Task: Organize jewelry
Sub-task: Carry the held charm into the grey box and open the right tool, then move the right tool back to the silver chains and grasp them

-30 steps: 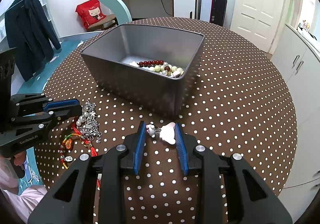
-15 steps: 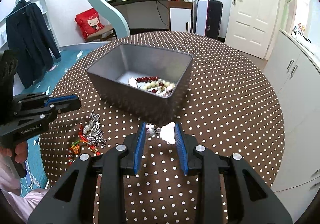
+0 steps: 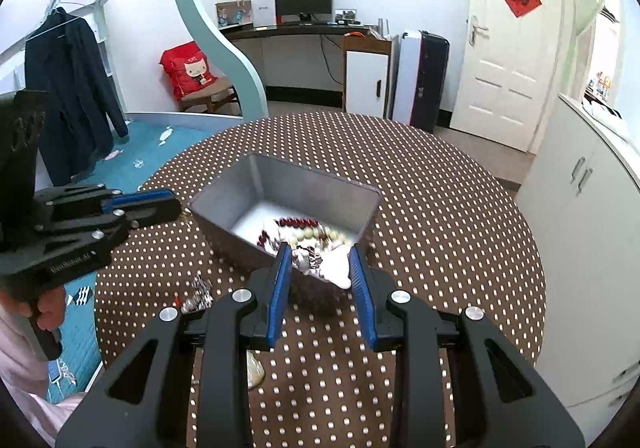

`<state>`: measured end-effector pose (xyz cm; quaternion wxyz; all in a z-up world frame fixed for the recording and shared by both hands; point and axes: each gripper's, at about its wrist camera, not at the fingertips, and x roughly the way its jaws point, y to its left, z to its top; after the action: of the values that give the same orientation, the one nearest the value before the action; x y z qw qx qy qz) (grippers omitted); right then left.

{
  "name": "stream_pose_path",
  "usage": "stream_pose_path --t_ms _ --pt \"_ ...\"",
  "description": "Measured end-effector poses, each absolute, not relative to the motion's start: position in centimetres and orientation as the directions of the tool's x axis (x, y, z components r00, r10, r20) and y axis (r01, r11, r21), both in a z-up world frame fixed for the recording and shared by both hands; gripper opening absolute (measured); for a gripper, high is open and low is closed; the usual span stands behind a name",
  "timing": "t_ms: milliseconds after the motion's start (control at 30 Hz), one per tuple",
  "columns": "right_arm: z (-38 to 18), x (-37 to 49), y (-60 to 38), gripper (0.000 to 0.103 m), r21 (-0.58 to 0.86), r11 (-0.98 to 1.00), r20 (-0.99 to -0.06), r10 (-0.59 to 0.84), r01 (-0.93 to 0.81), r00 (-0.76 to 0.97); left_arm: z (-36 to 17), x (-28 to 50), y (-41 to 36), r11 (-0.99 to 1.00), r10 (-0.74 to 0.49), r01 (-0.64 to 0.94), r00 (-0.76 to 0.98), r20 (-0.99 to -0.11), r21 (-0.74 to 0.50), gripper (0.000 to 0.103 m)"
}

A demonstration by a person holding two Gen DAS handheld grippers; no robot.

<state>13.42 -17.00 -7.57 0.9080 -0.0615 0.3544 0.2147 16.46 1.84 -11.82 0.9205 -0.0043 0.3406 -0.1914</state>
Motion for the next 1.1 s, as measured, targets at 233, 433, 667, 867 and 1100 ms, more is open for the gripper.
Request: stream_pose_path --t_ms 233,433,667,867,1100 --pt "-8.4 15.5 -15.7 0.028 0.047 0.887 -0.687 0.362 -0.459 0.63 -12.1 18.3 1.1 0.922 -0.366 0.357 0.687 -0.628 -0.147 0.011" --pt "-8.8 16.3 -15.8 0.032 0.06 0.895 -0.696 0.355 -0.442 0.624 -12.9 19.9 0.7 0.921 -0.37 0.356 0.672 -0.641 -0.158 0.011" --pt "-9.4 16.7 -17.4 0.032 0.066 0.917 -0.712 0.32 -0.394 0.625 -13.4 21.1 0.1 0.922 -0.366 0.356 0.665 -0.651 -0.154 0.011" --pt "-9.6 16.7 -18.4 0.051 0.082 0.927 -0.717 0.31 -0.366 0.624 -13.7 21.0 -0.3 0.925 -0.353 0.352 0.669 -0.654 -0.14 0.027" --pt "-9.4 16.4 -18.8 0.06 0.085 0.933 -0.716 0.301 -0.349 0.63 -13.7 20.7 -0.4 0.929 -0.346 0.346 0.675 -0.652 -0.134 0.028"
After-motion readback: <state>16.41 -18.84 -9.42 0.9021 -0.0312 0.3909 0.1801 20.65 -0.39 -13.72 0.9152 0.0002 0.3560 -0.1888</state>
